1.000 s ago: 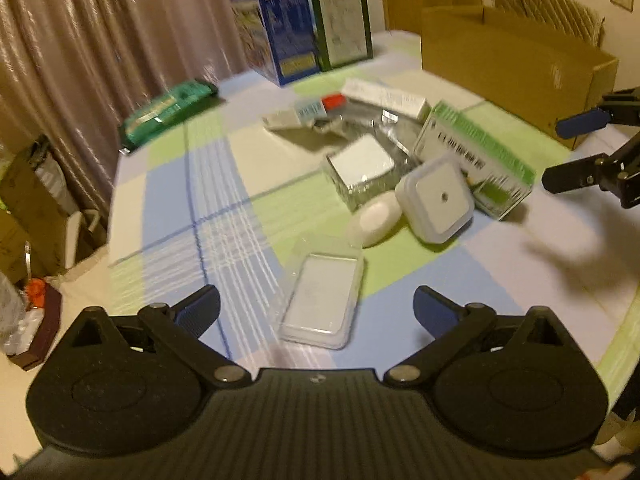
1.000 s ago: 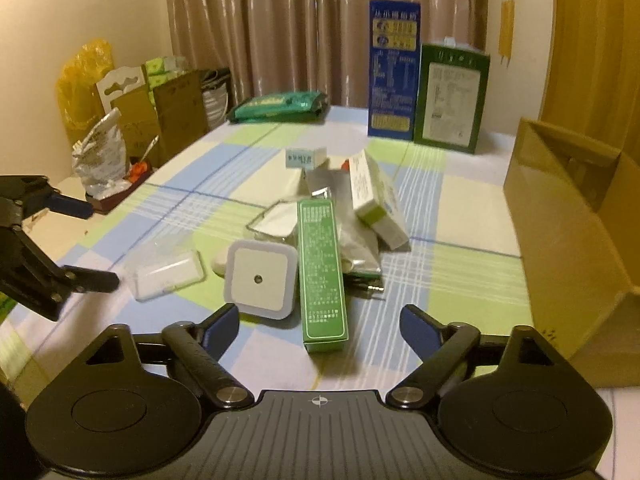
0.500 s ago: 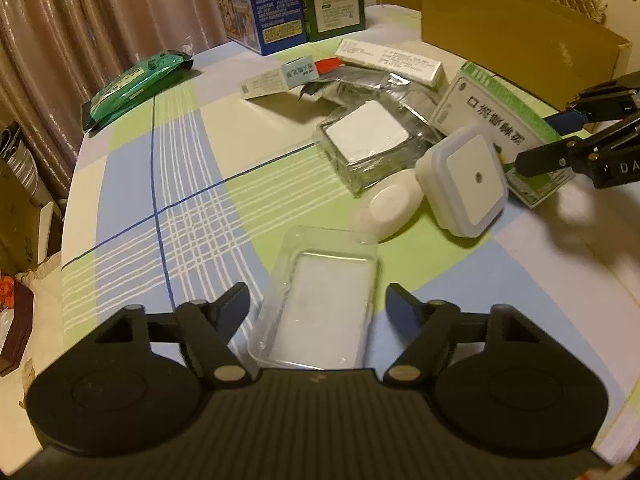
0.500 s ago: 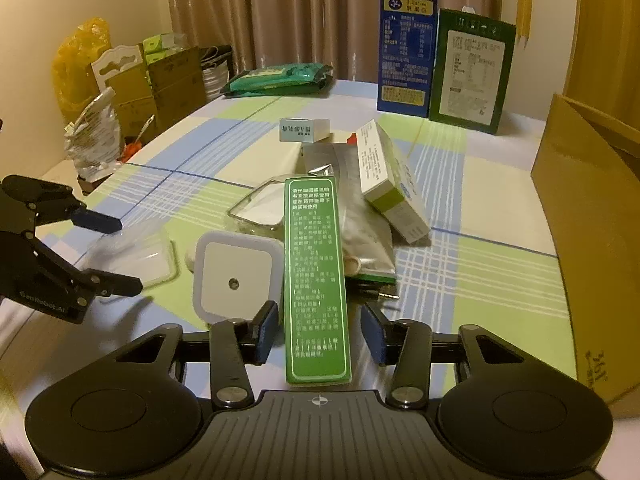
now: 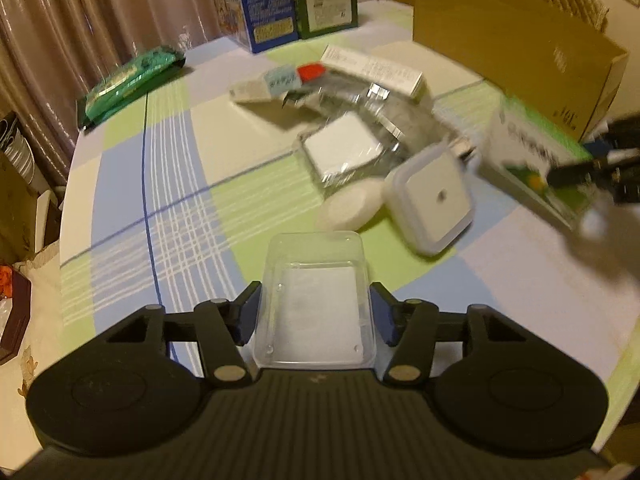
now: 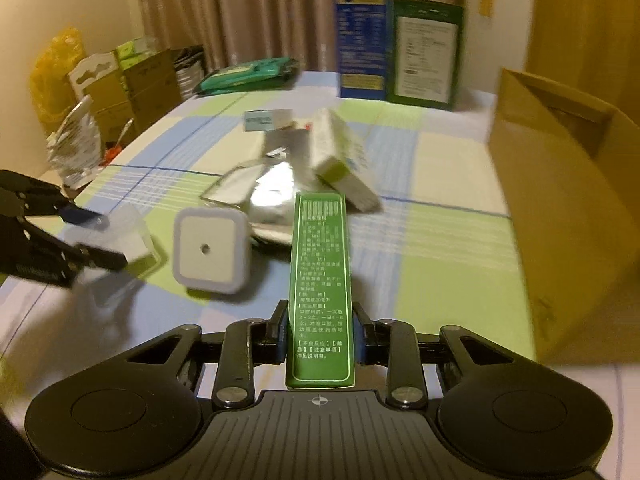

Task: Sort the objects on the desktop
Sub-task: 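Lift the green medicine box with the right gripper and carry it toward the cardboard box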

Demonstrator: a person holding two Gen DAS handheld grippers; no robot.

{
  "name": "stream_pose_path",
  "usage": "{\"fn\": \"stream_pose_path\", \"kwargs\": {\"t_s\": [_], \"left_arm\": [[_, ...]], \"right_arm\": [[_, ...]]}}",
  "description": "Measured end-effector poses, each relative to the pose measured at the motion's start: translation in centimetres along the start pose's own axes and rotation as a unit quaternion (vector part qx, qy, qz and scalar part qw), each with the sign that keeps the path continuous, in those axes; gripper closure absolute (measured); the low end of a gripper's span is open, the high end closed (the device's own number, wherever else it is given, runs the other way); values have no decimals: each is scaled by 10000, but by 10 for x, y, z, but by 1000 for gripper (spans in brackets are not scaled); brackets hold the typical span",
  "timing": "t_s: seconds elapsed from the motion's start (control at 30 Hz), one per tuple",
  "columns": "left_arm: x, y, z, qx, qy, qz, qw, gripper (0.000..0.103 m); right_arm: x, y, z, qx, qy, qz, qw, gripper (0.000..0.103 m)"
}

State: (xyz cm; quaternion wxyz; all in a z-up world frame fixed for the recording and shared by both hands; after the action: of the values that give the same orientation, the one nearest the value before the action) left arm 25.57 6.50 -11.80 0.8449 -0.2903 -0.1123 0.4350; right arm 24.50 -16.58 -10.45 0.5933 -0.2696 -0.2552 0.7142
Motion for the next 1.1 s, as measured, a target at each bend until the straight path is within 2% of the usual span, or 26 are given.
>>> {"fn": "stream_pose_path", "kwargs": {"t_s": [0.17,0.3,0.47,0.6,0.8,0.87,1.03,1.1], "left_arm": [[-28,-20,22,-192,83,-28,9998,51],[-59,-30,31,-406,329,67,9986,51],[-106,-29,15,-488,654,204,9965,51],[-129,-23,-9,-395,666,375,9963,51],[-136,-15,-33,-305,601,517,9964,51],[-136,-12,-39,-331,480,581,9966,52],[-135,-5,-46,-390,481,625,9961,50],[-136,-4,-48,-421,453,635,9961,46]], "right_arm": [[-22,22,26,116,227,-235,9994,76],[-29,42,35,221,350,-175,9990,76],[-36,57,33,344,323,-136,9988,75],[-40,55,26,337,319,-83,9989,58],[-40,50,10,328,288,34,9990,56],[-38,50,4,327,290,79,9990,56],[-33,51,0,270,302,187,9990,57],[-32,51,0,234,306,206,9990,63]]}}
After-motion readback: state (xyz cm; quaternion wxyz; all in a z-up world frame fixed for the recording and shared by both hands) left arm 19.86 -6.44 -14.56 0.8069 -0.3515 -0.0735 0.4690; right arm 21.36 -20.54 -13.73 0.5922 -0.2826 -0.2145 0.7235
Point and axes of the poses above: each gripper's, at about its wrist camera, not at the fingertips, and z roughly against the way its jaws point, x to its left, y to its underside, the point moved 2 cm from there along -z, roughly the way its jaws point, and after that the axes turned 12 degrees about y, right-handed, at the moved point
